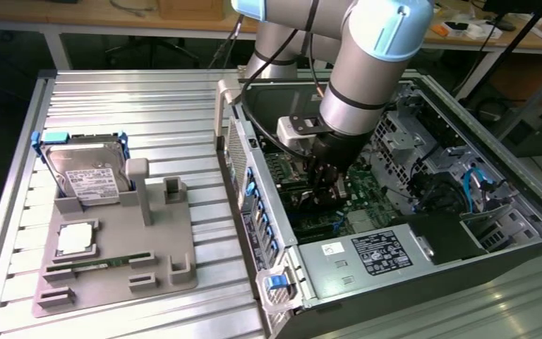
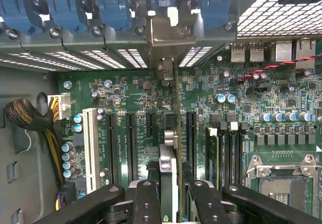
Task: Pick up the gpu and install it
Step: 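Insert the gpu into the slot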
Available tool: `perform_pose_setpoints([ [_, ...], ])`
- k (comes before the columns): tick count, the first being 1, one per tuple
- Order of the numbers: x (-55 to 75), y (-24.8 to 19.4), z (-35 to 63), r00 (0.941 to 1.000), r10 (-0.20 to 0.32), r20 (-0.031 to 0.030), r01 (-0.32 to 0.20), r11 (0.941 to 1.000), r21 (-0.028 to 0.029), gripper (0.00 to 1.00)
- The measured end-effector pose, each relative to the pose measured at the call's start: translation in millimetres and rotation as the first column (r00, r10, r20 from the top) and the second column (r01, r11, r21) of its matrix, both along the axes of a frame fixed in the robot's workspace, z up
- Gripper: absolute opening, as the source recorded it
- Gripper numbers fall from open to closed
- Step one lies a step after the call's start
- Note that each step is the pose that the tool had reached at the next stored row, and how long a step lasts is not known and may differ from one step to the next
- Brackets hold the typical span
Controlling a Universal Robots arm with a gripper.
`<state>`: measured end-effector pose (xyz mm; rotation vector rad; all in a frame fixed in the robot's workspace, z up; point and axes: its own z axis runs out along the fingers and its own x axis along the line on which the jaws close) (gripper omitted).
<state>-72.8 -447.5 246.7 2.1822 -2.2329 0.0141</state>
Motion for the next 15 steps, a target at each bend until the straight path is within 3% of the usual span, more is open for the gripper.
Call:
perform_pose_setpoints([
  [15, 0.0, 0.0, 0.0, 1.0000, 0.000, 0.0000, 0.000, 1.0000, 0.0000, 0.27],
])
